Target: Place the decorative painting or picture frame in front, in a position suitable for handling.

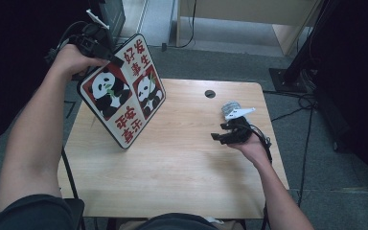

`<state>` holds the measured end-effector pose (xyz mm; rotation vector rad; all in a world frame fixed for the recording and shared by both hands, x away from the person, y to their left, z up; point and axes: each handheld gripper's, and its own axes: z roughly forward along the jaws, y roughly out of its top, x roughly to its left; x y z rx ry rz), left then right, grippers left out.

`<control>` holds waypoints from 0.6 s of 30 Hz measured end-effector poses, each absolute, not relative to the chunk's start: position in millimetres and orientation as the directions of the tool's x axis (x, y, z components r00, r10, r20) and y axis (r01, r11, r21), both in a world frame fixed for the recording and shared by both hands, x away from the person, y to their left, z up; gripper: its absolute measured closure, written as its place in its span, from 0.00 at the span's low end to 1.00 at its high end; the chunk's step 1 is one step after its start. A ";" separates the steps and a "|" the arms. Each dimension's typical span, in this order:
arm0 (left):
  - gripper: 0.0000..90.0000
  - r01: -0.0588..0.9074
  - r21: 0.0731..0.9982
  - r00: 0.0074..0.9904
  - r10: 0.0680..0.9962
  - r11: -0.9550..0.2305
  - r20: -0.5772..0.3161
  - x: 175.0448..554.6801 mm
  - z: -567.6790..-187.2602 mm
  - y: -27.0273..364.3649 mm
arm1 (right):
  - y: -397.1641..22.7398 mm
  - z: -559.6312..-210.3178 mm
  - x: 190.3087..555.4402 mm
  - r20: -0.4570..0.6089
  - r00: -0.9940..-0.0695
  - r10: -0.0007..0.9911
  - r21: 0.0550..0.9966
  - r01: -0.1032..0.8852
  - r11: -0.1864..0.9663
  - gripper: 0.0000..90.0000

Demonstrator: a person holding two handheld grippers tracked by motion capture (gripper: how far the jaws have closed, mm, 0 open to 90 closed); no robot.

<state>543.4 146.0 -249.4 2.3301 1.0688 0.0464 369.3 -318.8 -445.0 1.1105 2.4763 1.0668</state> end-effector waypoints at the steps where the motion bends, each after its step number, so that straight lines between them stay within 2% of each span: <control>1: 0.56 0.692 0.497 0.679 0.706 -0.523 -0.202 544.8 -250.8 144.5 | -319.8 -444.9 369.4 0.088 -0.683 0.725 0.698 0.561 0.445 0.41; 5: 0.70 0.735 0.455 0.646 0.724 -0.503 -0.244 551.6 -254.6 141.1 | -323.3 -445.0 368.7 0.084 -0.676 0.733 0.693 0.568 0.444 0.41; 9: 0.83 0.745 0.412 0.644 0.726 -0.524 -0.240 554.7 -255.5 133.2 | -323.6 -444.7 368.4 0.084 -0.670 0.737 0.695 0.570 0.439 0.41; 18: 0.89 0.768 0.342 0.631 0.732 -0.542 -0.256 556.4 -247.0 120.1 | -328.3 -445.6 369.4 0.077 -0.663 0.744 0.700 0.568 0.434 0.41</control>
